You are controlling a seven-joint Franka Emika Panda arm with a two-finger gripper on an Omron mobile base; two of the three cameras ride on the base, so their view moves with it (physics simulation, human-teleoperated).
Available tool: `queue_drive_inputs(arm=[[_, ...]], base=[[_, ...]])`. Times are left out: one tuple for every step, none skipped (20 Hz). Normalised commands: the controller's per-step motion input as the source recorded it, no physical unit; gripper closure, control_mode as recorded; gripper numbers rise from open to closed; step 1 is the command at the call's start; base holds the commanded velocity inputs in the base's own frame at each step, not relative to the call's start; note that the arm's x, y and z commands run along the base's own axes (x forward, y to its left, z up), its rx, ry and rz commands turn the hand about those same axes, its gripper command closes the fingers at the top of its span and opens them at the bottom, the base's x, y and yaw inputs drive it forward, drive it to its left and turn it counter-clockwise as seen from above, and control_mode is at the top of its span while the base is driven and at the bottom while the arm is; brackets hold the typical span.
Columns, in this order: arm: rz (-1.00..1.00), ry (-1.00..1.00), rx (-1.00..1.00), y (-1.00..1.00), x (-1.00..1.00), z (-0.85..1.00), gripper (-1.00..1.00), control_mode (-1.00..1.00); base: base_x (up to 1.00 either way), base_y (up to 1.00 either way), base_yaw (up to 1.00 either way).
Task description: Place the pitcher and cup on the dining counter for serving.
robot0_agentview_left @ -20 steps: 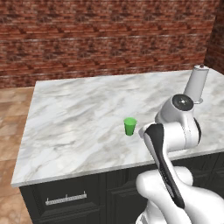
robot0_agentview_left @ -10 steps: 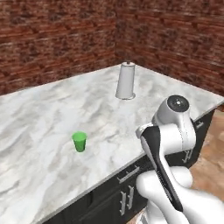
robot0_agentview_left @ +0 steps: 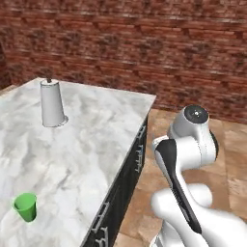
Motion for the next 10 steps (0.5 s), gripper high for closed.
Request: queue_drive_inputs(arm=[[0.00,0.00,0.00,0.00,0.00,0.00,-1.00,1.00],[0.00,0.00,0.00,0.00,0.00,0.00,-1.00,1.00],[0.00,0.00,0.00,0.00,0.00,0.00,-1.00,1.00],[0.00,0.00,0.00,0.00,0.00,0.00,-1.00,1.00],[0.00,0.00,0.00,0.00,0.00,0.00,-1.00,1.00],[0.00,0.00,0.00,0.00,0.00,0.00,-1.00,1.00],[0.00,0.00,0.00,0.00,0.00,0.00,-1.00,1.00],[0.00,0.00,0.00,0.00,0.00,0.00,-1.00,1.00],[0.00,0.00,0.00,0.00,0.00,0.00,-1.00,1.00],[0.00,0.00,0.00,0.00,0.00,0.00,-1.00,1.00]], base=[[0.00,-0.31,-0.82],[0.00,-0.34,-0.81],[0.00,-0.37,-0.80],[0.00,-0.38,-0.80],[0.00,-0.38,-0.79],[0.00,-0.37,-0.79],[0.00,-0.36,-0.79],[0.00,-0.36,-0.79],[0.00,-0.36,-0.79],[0.00,-0.36,-0.79]])
